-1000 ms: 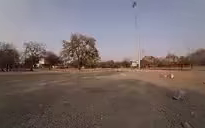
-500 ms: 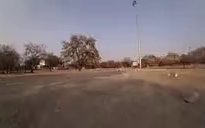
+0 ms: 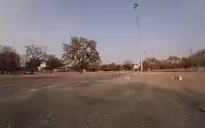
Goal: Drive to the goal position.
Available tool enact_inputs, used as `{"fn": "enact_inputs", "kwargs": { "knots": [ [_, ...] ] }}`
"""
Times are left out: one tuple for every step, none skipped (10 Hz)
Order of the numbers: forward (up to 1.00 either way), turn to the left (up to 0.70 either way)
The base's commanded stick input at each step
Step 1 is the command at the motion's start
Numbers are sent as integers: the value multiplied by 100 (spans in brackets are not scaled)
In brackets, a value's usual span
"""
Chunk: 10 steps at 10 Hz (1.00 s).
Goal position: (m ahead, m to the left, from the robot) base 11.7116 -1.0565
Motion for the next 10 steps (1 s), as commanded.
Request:
{"fn": "enact_inputs", "kwargs": {
  "knots": [
    [70,0],
    [70,0],
    [70,0],
    [70,0],
    [70,0],
    [70,0],
    [70,0],
    [70,0],
    [70,0],
    [70,0]
  ]
}}
